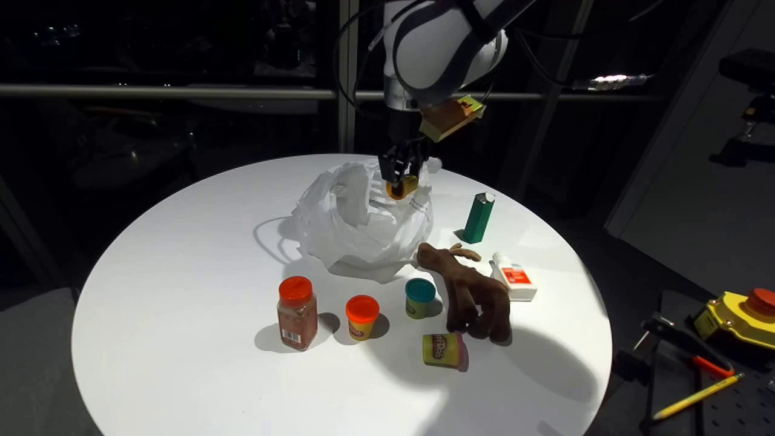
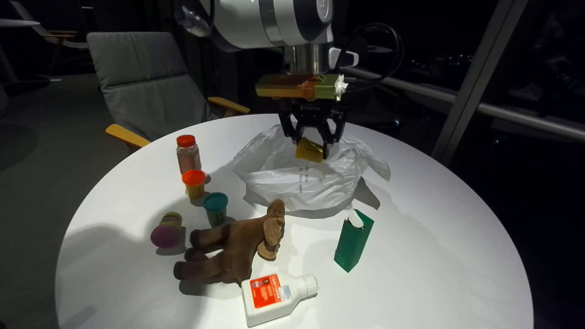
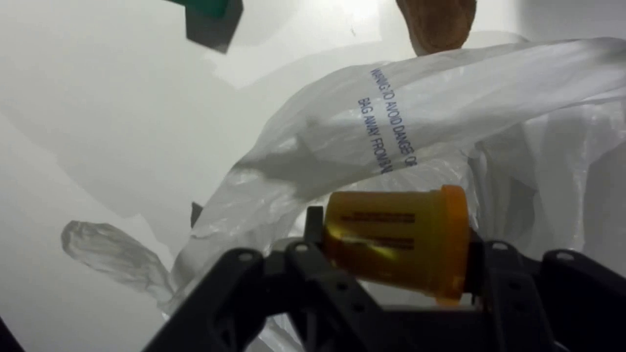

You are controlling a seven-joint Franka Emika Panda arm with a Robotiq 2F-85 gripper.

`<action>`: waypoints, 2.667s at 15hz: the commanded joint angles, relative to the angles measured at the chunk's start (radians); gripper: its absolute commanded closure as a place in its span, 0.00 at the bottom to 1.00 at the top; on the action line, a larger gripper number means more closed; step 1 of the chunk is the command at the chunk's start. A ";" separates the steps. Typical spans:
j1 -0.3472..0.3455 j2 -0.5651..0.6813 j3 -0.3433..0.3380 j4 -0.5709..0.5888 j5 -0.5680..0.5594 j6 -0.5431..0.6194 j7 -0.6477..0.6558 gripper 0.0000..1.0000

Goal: Take everything out of the plastic bag

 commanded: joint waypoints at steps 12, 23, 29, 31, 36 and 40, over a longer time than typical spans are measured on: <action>-0.009 -0.273 0.204 -0.320 0.163 -0.358 -0.269 0.66; 0.085 -0.074 0.304 -0.310 0.175 -0.116 -0.323 0.66; 0.149 -0.019 0.258 -0.333 0.059 0.065 -0.262 0.66; 0.183 -0.008 0.222 -0.337 -0.015 0.131 -0.210 0.66; 0.218 -0.037 0.164 -0.348 -0.105 0.128 -0.116 0.02; 0.175 -0.114 0.157 -0.361 -0.076 0.033 -0.107 0.00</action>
